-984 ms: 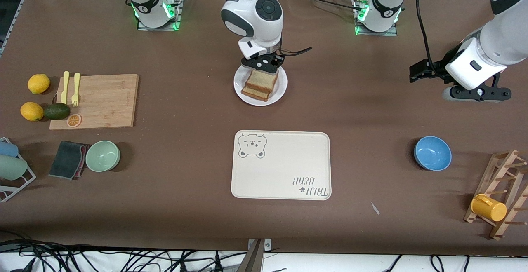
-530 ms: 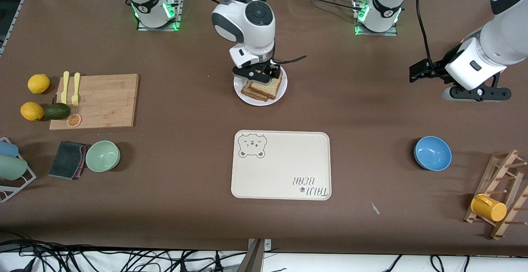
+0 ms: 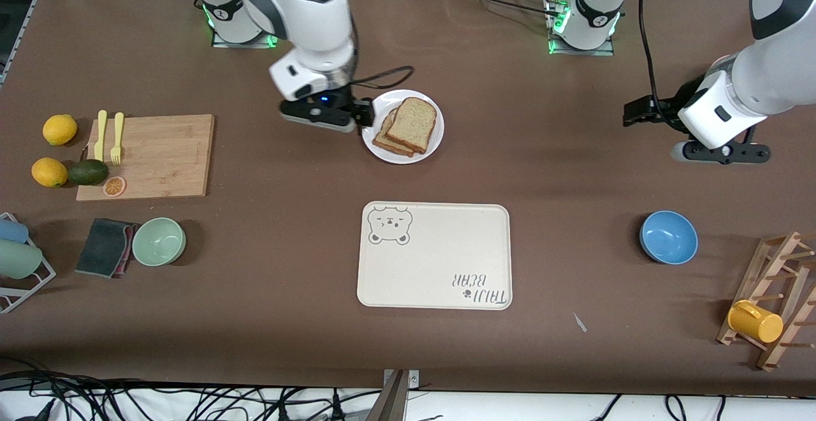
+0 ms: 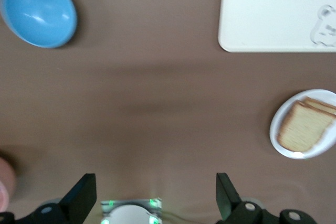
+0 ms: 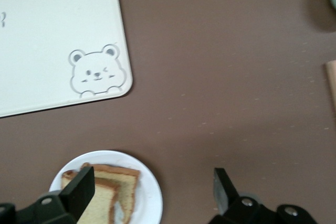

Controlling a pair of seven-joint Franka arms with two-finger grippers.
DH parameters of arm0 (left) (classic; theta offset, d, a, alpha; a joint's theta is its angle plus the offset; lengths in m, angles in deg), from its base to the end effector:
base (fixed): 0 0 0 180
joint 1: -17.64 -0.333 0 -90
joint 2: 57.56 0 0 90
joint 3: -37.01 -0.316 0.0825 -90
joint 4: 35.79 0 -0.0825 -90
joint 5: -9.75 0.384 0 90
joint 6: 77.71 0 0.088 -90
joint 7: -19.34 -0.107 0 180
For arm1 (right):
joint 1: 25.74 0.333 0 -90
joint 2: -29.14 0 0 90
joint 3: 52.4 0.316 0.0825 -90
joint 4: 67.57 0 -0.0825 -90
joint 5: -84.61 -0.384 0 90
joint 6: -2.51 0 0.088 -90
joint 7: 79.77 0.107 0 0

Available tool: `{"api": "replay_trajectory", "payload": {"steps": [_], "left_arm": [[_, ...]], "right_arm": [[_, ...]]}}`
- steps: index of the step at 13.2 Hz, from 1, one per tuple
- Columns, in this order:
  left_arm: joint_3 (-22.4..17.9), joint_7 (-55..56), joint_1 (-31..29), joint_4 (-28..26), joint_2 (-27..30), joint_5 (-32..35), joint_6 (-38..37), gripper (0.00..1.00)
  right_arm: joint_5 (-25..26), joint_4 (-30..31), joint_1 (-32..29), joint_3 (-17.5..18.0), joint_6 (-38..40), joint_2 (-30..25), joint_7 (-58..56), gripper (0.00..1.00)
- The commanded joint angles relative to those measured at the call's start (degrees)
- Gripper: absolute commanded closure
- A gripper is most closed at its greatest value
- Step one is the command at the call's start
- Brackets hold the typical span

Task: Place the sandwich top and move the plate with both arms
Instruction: 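Open the right gripper and withdraw it from the plate, then return the right gripper to rest while the left gripper reaches the plate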

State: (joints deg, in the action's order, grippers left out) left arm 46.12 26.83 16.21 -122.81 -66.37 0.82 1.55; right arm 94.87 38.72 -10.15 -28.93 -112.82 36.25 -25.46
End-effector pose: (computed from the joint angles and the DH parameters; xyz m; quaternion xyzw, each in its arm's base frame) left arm 0.5671 -0.0891 0.5510 0.9857 -0.0059 -0.1532 0.0703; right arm 0.4751 0.3616 0.4619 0.9933 -0.0981 0.0571 0.0227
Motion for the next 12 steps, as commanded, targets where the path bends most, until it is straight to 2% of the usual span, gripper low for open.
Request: {"api": "replay_trajectory", "payload": {"steps": [1,3,4,6,8,10,12], "left_arm": [[0.12,-1.42,-0.15,-0.94,-3.66,-8.52,-1.13,0.00],[0.04,-2.73,-0.58,-1.13,-6.65,-18.17,-0.78,0.00],[0.03,-3.70,-0.59,-1.13,-8.32,-21.62,-0.60,0.00],[0.03,-8.69,-0.24,-2.43,-11.75,-24.63,1.84,0.00],[0.12,-17.55,-0.15,-10.57,-12.03,-30.49,9.73,0.00],[0.12,-26.78,-0.15,-20.59,-11.94,-40.32,18.25,0.00],[0.38,-36.53,0.38,-27.20,-12.37,-46.85,22.76,0.00]], "right_arm": [[-7.07,4.45,-5.99,-2.89,3.94,-7.63,-13.47,0.00],[-7.79,4.36,-10.30,-5.26,6.16,-9.39,-22.02,0.00],[-8.40,4.36,-10.50,-8.23,7.73,-10.09,-25.28,0.00],[-9.72,3.93,-11.20,-12.99,11.34,-11.76,-33.53,0.00],[-9.73,-0.18,-14.08,-15.46,16.86,-11.86,-40.05,0.00],[-9.64,-5.72,-17.95,-15.38,21.18,-10.37,-42.52,0.00],[-9.81,-7.24,-20.33,-15.29,21.81,-10.10,-44.46,0.00]]}}
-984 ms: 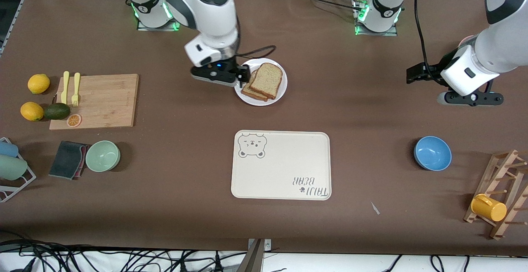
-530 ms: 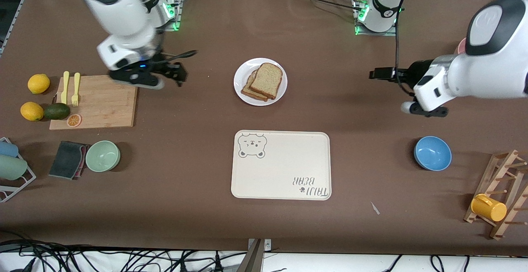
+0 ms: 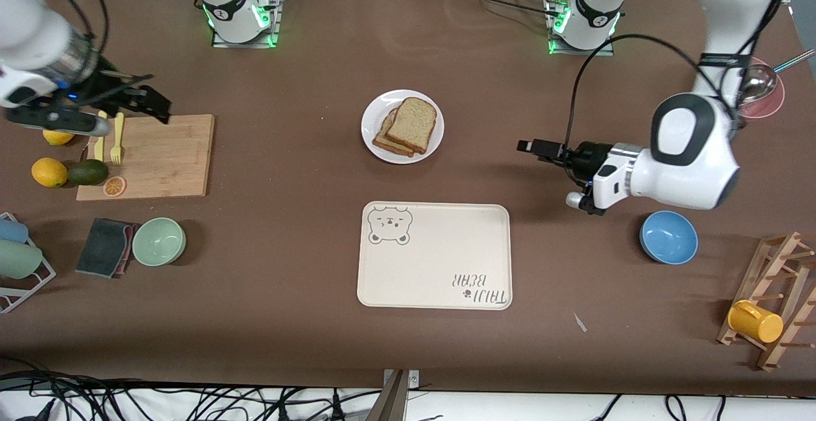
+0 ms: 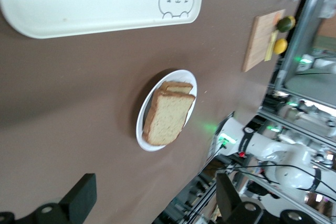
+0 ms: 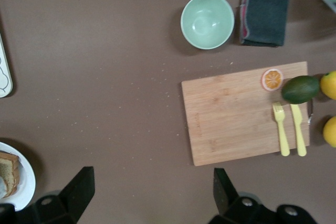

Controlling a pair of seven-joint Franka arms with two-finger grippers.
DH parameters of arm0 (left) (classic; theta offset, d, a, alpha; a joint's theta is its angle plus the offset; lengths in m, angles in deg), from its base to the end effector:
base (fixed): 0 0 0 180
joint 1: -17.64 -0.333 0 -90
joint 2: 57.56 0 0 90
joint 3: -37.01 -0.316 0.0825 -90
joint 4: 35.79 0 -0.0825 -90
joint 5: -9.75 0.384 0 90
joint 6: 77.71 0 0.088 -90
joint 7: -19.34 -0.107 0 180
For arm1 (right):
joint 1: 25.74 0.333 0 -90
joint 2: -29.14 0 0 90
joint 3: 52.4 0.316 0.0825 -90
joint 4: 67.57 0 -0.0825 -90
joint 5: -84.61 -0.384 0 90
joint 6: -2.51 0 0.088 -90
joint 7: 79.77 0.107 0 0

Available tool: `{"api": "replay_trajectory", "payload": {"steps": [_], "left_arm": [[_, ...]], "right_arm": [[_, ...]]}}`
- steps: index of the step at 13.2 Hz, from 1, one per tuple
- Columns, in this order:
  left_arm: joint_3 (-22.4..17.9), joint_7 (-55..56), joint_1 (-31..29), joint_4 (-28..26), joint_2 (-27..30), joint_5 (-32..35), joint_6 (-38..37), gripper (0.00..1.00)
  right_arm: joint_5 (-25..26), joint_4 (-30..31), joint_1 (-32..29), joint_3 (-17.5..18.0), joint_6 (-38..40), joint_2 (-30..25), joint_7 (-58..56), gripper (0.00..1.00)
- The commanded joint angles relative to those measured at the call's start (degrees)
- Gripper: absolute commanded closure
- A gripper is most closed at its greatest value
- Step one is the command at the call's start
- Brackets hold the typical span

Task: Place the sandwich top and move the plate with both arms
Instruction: 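Return the right gripper to rest while the left gripper reaches the plate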

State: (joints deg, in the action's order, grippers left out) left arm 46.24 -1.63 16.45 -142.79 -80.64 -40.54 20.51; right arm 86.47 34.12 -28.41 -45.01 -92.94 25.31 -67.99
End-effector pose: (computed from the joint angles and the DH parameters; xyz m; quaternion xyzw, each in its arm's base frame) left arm 0.5727 -0.1479 0.3030 0.8727 -0.0496 -0.2006 0.4423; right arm 0.5347 0.0429 0.5722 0.9978 -0.0599 -0.0182 0.0233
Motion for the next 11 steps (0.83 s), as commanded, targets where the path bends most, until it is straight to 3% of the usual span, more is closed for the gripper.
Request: {"api": "replay_trajectory", "payload": {"steps": [1,7,11], "left_arm": [[0.62,-12.74,0.23,-10.03,1.37,-8.05,5.65,0.00],[3.16,-44.55,0.58,-13.05,-11.80,-21.30,7.25,0.00],[4.14,-47.76,4.00,-13.40,-15.06,-30.89,7.60,0.09]], "right_arm": [[-1.24,-2.81,-2.68,0.70,1.58,0.75,-1.93,0.00],[0.34,-5.63,-4.62,0.97,4.30,0.75,-1.23,0.00],[-0.28,-5.54,-4.36,1.14,4.04,1.27,-0.96,0.00]]}}
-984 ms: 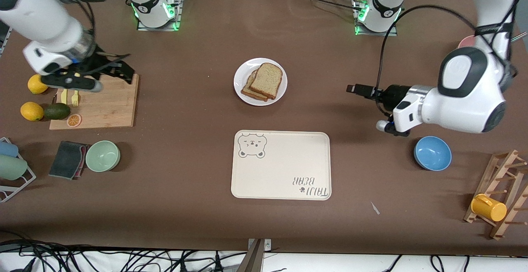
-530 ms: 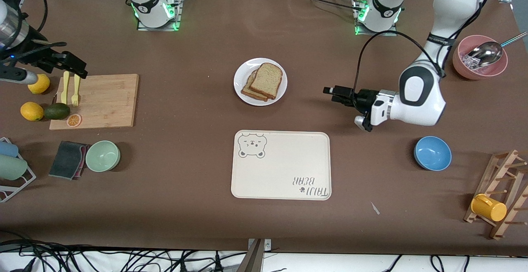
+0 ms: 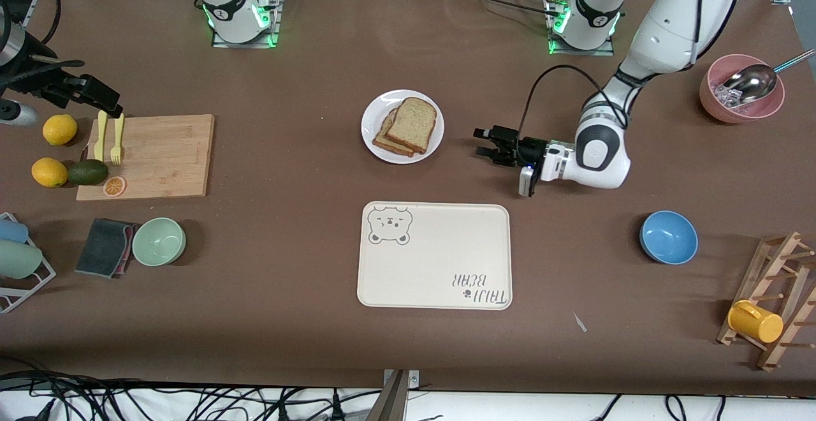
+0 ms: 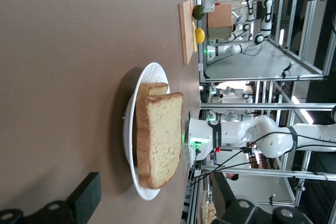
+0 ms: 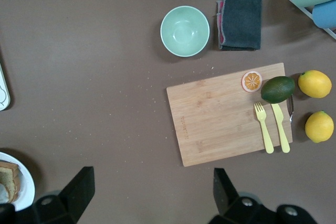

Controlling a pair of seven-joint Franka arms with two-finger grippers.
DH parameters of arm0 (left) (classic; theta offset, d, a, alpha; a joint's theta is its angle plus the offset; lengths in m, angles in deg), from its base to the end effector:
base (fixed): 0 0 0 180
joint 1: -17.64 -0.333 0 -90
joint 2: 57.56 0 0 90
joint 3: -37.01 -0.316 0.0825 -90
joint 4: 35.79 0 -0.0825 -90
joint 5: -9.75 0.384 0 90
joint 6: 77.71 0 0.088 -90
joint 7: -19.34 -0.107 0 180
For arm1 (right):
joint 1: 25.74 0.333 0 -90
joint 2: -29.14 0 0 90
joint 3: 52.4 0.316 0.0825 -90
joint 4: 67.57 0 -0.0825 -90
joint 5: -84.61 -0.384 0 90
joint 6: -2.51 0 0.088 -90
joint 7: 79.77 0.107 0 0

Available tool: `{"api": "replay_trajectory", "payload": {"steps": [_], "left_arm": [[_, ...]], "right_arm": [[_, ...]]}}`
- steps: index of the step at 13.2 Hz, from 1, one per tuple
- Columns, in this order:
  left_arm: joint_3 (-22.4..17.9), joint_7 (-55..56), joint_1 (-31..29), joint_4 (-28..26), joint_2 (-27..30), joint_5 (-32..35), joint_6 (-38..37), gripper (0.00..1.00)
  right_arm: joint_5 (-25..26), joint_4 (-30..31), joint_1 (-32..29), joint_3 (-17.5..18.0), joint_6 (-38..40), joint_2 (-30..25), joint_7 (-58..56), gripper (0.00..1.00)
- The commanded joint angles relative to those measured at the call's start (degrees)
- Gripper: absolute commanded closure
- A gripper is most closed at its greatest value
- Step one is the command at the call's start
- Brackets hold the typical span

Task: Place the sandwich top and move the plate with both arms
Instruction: 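Return the right gripper to rest while the left gripper reaches the plate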

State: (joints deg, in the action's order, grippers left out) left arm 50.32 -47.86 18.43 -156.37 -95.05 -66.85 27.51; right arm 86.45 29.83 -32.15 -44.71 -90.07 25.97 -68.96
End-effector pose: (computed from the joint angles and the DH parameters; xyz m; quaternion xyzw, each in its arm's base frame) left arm 0.4741 -0.2074 0.1162 0.7619 -0.1280 -0.0887 0.6287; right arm 0.5389 0.0106 0.5973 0.9963 -0.0822 -0.0125 0.0212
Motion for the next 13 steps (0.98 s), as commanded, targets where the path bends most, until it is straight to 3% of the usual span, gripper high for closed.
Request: {"api": "replay_trajectory", "payload": {"steps": [1,5,8,13], "left_arm": [[0.06,-1.80,3.24,0.26,-1.70,-6.35,0.60,0.09],[0.15,-1.71,7.02,-0.88,-2.16,-10.66,0.60,0.10],[0.06,-1.71,7.30,-0.79,-2.24,-10.94,0.60,0.22],[-0.73,-1.19,7.30,-0.18,-2.86,-10.24,3.74,0.27]], "right_arm": [[-0.17,-1.24,-0.45,0.92,1.52,0.71,-0.35,0.00],[-0.35,-2.29,0.43,1.10,0.65,1.15,0.35,0.00],[0.01,-2.39,0.52,1.10,0.65,1.68,0.35,0.00],[0.01,-2.39,0.60,1.10,0.74,2.03,0.35,0.00]]}}
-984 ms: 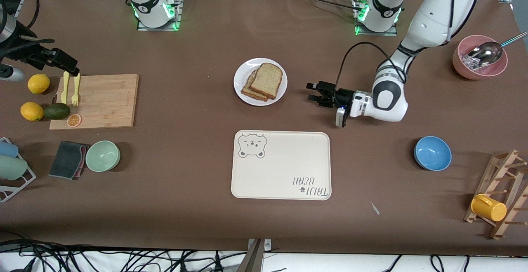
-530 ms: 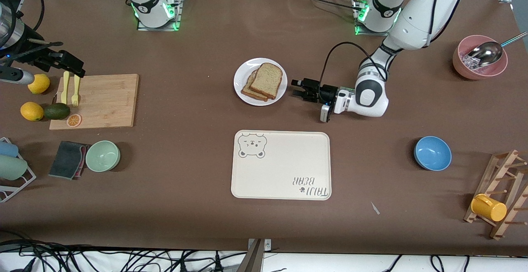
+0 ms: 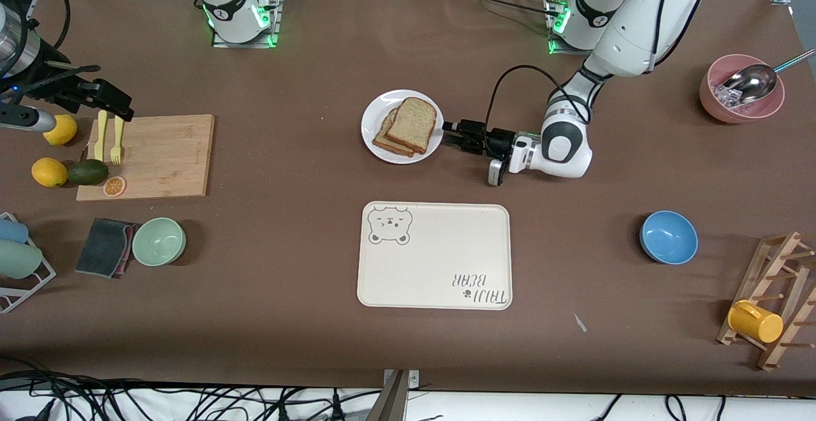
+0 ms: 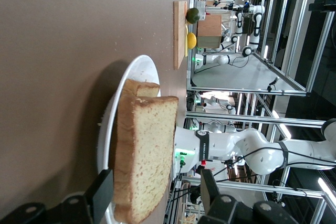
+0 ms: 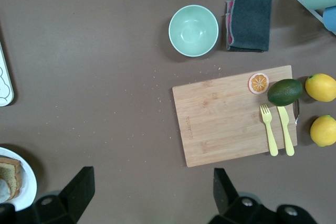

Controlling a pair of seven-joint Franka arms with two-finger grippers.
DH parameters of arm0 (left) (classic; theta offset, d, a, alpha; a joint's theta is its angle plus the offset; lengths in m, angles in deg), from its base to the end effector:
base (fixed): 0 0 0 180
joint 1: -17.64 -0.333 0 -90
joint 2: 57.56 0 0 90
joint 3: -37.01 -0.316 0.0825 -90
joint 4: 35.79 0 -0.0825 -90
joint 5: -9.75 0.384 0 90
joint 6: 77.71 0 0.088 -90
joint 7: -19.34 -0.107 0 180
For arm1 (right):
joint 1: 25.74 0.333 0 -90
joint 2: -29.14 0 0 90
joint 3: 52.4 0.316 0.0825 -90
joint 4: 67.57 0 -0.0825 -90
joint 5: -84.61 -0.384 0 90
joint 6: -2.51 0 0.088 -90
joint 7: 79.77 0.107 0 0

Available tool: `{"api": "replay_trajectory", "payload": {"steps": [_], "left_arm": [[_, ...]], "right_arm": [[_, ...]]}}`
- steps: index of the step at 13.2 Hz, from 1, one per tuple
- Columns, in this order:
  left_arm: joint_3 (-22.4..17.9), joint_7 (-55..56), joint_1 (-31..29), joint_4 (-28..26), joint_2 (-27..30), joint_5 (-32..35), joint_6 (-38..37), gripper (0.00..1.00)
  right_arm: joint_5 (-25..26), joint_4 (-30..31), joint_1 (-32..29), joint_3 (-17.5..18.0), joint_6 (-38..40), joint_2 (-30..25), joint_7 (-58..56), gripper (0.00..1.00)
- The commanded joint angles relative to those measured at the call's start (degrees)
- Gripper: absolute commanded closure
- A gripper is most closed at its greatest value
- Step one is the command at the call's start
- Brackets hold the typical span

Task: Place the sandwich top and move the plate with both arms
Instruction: 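Grip the white plate rim with the left gripper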

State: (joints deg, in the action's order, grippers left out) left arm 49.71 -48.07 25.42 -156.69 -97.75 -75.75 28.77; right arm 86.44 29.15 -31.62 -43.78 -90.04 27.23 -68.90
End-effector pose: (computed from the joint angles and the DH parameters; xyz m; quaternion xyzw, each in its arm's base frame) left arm 0.4466 -0.2592 0.0938 0.7541 -0.0914 -0.1043 0.6420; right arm 0.5448 0.0240 0.5911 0.9972 -0.0699 -0.0176 0.0207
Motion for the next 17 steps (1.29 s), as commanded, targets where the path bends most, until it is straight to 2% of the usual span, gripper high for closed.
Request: {"api": "replay_trajectory", "payload": {"steps": [1,3,6,8,11,14,17], "left_arm": [[-0.04,-0.79,0.75,0.32,-0.33,-1.34,4.59,0.28],[0.05,-0.44,1.89,0.58,-1.03,-1.95,5.66,0.31],[0.05,-0.44,2.42,1.02,-1.12,-2.04,6.02,0.54],[0.14,-0.26,3.29,1.02,-1.21,-2.04,7.93,0.65],[0.23,0.00,4.35,1.02,-1.47,-2.39,10.23,0.65],[0.32,-0.09,5.40,1.11,-1.56,-3.62,10.41,0.83],[0.40,-0.26,6.02,1.11,-1.65,-3.89,13.03,0.84]], "right_arm": [[0.02,-1.80,0.08,0.17,0.61,0.76,0.29,0.00],[-0.07,-1.97,0.08,0.17,0.79,0.68,0.29,0.00],[-0.25,-2.67,0.17,0.26,0.88,0.41,0.20,0.00],[-0.33,-3.12,0.17,0.17,0.96,0.76,-0.24,0.00],[-0.25,-3.12,0.26,0.17,1.05,0.94,0.11,0.00],[-0.16,-3.12,0.26,0.17,1.05,0.94,0.11,0.00],[-0.16,-3.12,0.52,0.35,1.23,1.11,0.20,0.00]]}}
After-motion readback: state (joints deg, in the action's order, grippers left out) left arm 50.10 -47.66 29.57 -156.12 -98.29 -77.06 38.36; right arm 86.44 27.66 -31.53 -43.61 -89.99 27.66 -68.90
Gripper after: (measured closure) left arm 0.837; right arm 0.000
